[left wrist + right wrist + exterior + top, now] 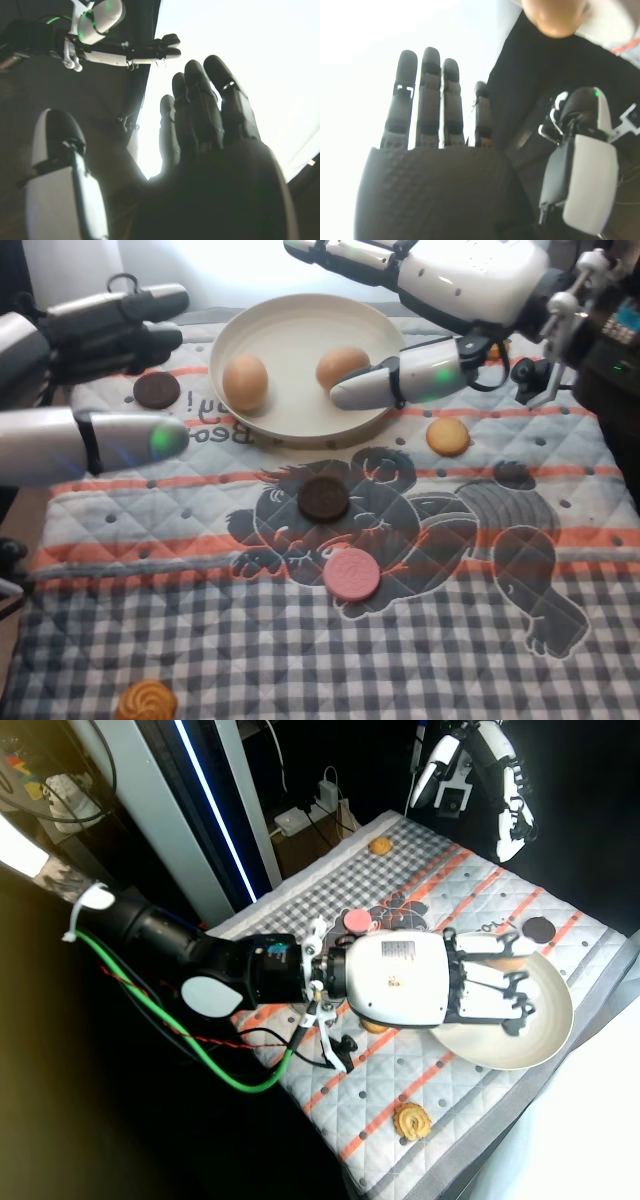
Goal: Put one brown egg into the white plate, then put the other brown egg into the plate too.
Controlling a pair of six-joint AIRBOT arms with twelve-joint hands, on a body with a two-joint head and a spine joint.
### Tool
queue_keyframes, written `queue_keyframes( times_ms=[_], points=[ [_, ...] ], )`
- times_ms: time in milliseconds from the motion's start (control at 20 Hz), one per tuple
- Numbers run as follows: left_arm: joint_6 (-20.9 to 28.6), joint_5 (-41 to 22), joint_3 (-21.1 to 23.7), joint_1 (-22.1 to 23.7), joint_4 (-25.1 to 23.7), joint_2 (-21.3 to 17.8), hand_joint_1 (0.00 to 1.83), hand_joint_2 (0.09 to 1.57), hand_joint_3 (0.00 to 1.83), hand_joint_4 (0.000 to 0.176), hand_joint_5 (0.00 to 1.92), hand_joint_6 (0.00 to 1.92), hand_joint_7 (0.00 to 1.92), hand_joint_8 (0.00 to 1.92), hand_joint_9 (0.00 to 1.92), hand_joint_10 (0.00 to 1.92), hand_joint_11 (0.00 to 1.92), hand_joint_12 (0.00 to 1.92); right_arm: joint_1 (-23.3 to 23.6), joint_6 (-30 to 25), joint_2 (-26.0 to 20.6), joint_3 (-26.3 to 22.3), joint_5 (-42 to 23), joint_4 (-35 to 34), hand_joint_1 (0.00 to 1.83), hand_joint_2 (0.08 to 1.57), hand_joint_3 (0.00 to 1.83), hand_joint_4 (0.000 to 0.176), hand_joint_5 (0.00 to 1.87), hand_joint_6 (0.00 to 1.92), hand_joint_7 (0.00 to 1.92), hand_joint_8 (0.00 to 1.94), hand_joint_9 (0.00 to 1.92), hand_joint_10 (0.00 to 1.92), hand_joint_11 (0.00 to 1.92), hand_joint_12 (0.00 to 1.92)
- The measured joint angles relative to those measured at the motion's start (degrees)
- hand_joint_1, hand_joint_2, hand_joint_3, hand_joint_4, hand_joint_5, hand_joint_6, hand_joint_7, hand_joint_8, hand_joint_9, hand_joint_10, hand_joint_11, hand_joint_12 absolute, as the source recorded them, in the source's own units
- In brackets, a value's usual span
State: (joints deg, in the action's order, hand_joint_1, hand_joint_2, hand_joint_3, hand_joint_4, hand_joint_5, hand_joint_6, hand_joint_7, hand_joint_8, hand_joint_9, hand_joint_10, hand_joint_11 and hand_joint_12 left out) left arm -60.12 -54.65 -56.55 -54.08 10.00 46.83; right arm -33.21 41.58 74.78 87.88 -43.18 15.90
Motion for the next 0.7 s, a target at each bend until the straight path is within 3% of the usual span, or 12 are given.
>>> queue_keyframes(
  times_ms=[100,150,200,250,350,400,450,500,550,600,650,700],
  points=[
    [3.98,-2.12,-1.05,-0.15,0.37,-0.02,0.74,0.9,0.01,0.065,0.36,0.0,0.42,0.0,0.44,0.01,0.0,1.21,-1.92,0.0,-4.11,-2.75,-6.62,-3.13,0.3,0.88,0.01,0.176,0.0,0.0,0.0,0.0,0.0,0.0,0.0,0.0],
    [8.33,-6.54,-1.42,-1.27,1.55,-0.7,0.8,0.87,0.0,0.048,0.38,0.01,0.45,0.01,0.45,0.01,0.0,1.13,-6.29,0.07,-9.55,-5.97,-14.08,-8.26,0.31,0.89,0.01,0.176,0.0,0.0,0.0,0.0,0.0,0.0,0.0,0.0],
    [8.85,-7.37,-1.42,-1.49,1.51,-0.87,0.8,0.87,0.0,0.048,0.38,0.01,0.45,0.01,0.45,0.01,0.0,1.13,-7.19,0.09,-10.29,-6.62,-15.02,-9.09,0.31,0.89,0.01,0.176,0.0,0.0,0.0,0.0,0.0,0.0,0.0,0.0],
    [11.26,-10.4,-1.27,-2.16,1.16,-1.01,0.82,0.87,0.0,0.052,0.32,0.0,0.4,0.0,0.39,0.0,0.0,1.03,-11.34,0.26,-13.14,-9.86,-18.86,-12.07,0.38,0.89,0.0,0.176,0.0,0.0,0.0,0.0,0.0,0.0,0.0,0.0],
    [14.73,-12.98,-0.76,-3.13,-1.31,-1.05,0.78,0.89,0.01,0.058,0.29,0.0,0.38,0.0,0.4,0.01,0.0,1.11,-17.59,0.22,-15.76,-14.01,-24.65,-13.51,0.46,0.88,0.0,0.176,0.0,0.0,0.0,0.0,0.0,0.0,0.0,0.0],
    [16.63,-13.64,-0.61,-3.52,-3.58,-1.05,0.74,0.9,0.0,0.082,0.26,0.0,0.33,0.0,0.35,0.0,0.0,1.09,-21.59,0.24,-17.0,-16.61,-27.89,-13.51,0.41,0.9,0.01,0.172,0.0,0.0,0.02,0.01,0.0,0.0,0.0,0.0],
    [17.7,-14.14,-0.52,-3.8,-3.98,-1.05,0.74,0.9,0.0,0.082,0.26,0.0,0.33,0.0,0.35,0.0,0.0,1.09,-23.69,0.24,-17.51,-18.01,-29.59,-13.53,0.41,0.9,0.01,0.172,0.0,0.0,0.02,0.01,0.0,0.0,0.0,0.0],
    [18.8,-14.93,-0.52,-4.07,-3.45,-1.03,0.76,0.9,0.0,0.081,0.26,0.0,0.3,0.0,0.29,0.01,0.0,0.88,-26.47,0.24,-18.56,-19.91,-32.04,-14.38,0.33,0.89,0.0,0.176,0.0,0.0,0.05,0.01,0.0,0.0,0.0,0.0],
    [19.96,-16.17,-0.59,-4.28,-2.71,-0.98,0.76,0.9,0.0,0.081,0.26,0.0,0.3,0.0,0.29,0.01,0.0,0.88,-28.37,0.22,-19.37,-20.74,-34.58,-15.34,0.33,0.89,0.0,0.176,0.0,0.0,0.05,0.01,0.0,0.0,0.0,0.0],
    [21.09,-18.23,-0.59,-4.96,-1.97,-0.98,0.72,0.93,0.01,0.084,0.21,0.0,0.25,0.0,0.21,0.01,0.0,0.64,-30.64,0.2,-20.15,-21.66,-37.9,-17.97,0.39,0.9,0.01,0.176,0.0,0.0,0.04,0.01,0.0,0.0,0.02,0.01],
    [21.57,-19.04,-0.59,-5.11,-1.84,-0.98,0.72,0.93,0.01,0.084,0.21,0.0,0.25,0.0,0.21,0.01,0.0,0.64,-31.63,0.22,-20.37,-22.08,-39.54,-19.47,0.39,0.9,0.01,0.176,0.0,0.0,0.04,0.01,0.0,0.0,0.02,0.01],
    [22.47,-21.09,-0.59,-5.38,-1.88,-0.79,0.61,0.95,0.01,0.08,0.21,0.0,0.29,0.01,0.27,0.02,0.0,0.7,-32.92,0.2,-20.68,-22.8,-42.29,-21.81,0.56,0.94,0.0,0.102,0.06,0.01,0.12,0.01,0.07,0.01,0.09,0.05]
  ],
)
